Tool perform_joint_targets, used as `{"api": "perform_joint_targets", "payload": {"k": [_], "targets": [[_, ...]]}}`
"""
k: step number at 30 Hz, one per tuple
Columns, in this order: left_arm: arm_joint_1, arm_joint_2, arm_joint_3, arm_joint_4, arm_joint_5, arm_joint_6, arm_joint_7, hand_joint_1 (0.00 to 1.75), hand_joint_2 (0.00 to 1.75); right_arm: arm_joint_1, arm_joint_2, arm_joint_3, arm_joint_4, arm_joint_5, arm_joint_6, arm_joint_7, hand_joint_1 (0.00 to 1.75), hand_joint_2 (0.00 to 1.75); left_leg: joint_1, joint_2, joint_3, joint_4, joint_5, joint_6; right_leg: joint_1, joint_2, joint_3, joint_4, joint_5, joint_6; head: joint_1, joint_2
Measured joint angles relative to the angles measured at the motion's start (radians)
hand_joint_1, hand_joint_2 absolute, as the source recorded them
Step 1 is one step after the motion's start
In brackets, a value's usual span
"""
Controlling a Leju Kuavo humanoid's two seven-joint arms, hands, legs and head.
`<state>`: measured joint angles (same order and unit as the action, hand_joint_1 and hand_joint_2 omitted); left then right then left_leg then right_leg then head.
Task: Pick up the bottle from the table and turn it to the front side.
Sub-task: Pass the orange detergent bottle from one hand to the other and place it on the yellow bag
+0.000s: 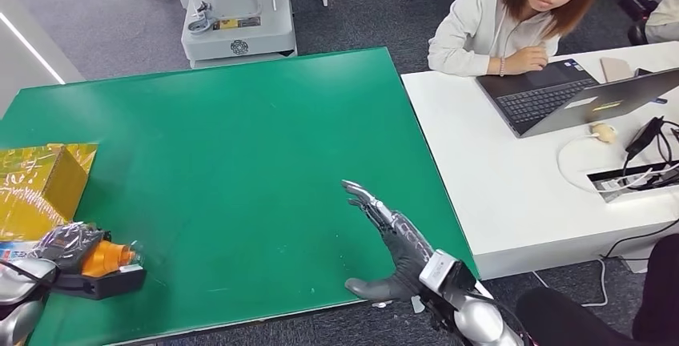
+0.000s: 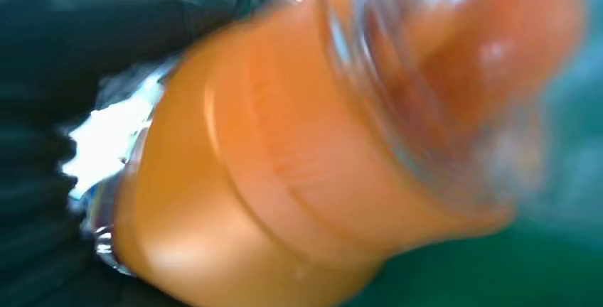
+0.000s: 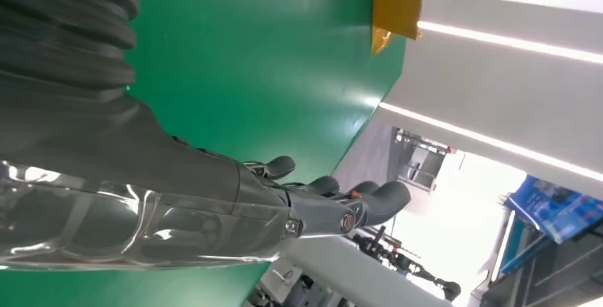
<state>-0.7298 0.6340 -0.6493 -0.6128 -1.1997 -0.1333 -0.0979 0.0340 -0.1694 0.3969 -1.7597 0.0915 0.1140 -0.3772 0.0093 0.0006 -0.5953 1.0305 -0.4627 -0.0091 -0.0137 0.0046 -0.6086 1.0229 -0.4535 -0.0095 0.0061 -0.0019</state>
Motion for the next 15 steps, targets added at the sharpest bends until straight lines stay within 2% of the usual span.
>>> {"api": "perform_joint_targets", "payload": {"k": [3, 6, 15], "targets": [[0.012, -0.056, 0.051, 0.096, 0.016, 0.014, 0.076, 0.0, 1.75, -0.022, 0.024, 0.033, -0.006, 0.029, 0.012, 0.041, 0.0, 1.75, -0.002, 0.0, 0.008, -0.003, -0.002, -0.002, -0.002, -0.001, 0.007, -0.001, -0.002, -0.001, 0.001, 0.0], [0.017, -0.093, 0.085, 0.158, 0.012, 0.026, 0.092, 0.0, 1.75, -0.046, 0.041, 0.059, -0.007, 0.03, 0.013, 0.06, 0.0, 1.75, -0.003, 0.0, 0.015, -0.006, -0.003, -0.002, -0.003, -0.001, 0.012, -0.001, -0.003, -0.001, 0.001, 0.0], [0.019, -0.134, 0.124, 0.236, -0.002, 0.025, 0.106, 0.0, 1.75, -0.069, 0.048, 0.083, -0.005, 0.026, 0.013, 0.063, 0.0, 1.75, -0.002, -0.001, 0.022, -0.011, 0.001, -0.007, -0.003, -0.001, 0.016, 0.001, -0.002, -0.005, 0.001, 0.0]]}}
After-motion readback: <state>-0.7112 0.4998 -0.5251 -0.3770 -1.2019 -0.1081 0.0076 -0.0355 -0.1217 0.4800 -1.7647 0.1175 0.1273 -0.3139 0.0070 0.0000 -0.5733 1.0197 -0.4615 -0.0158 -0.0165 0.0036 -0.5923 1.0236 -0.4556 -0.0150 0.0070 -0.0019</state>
